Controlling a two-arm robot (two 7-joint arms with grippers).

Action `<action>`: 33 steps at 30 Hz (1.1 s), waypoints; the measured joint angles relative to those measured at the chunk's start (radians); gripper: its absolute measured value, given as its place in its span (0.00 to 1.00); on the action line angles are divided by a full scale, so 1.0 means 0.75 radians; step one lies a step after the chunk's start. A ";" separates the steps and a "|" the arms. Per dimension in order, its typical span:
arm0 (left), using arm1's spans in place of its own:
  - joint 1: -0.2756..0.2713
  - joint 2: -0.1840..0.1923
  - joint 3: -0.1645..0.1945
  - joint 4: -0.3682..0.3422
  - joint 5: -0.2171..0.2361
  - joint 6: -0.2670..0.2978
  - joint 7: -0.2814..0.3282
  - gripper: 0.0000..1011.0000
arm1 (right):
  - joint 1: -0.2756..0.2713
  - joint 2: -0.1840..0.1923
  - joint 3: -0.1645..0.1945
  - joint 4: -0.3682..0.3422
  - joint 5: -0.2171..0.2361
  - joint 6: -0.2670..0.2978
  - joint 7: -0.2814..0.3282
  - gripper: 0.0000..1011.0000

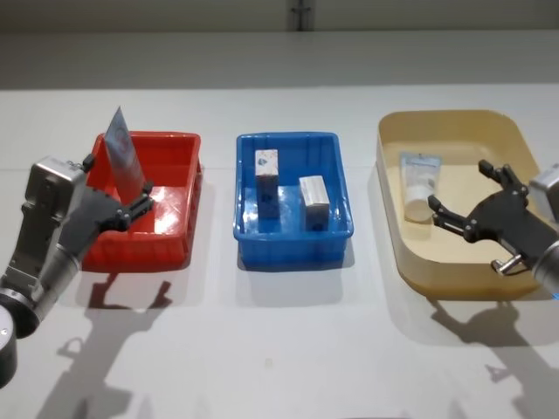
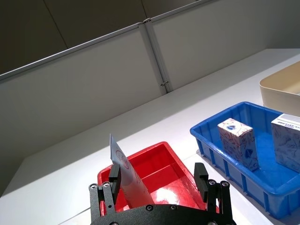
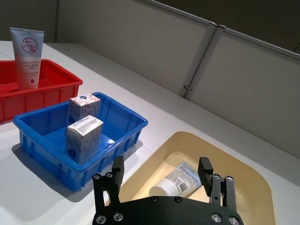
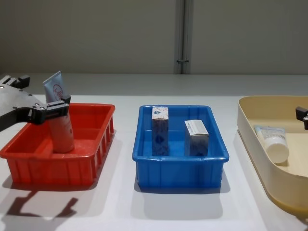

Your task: Bimanual collaborative sorting of washing and personal care products

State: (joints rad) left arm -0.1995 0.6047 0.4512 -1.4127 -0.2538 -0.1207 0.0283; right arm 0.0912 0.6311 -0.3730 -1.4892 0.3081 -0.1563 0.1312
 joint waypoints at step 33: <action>0.000 0.000 0.000 0.001 0.000 0.000 0.000 0.99 | 0.177 -0.162 -0.071 0.209 -0.073 -0.004 0.294 0.99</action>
State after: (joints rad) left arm -0.1996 0.6047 0.4514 -1.4119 -0.2539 -0.1205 0.0283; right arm 0.2238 0.5099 -0.4265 -1.3326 0.2536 -0.1596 0.3518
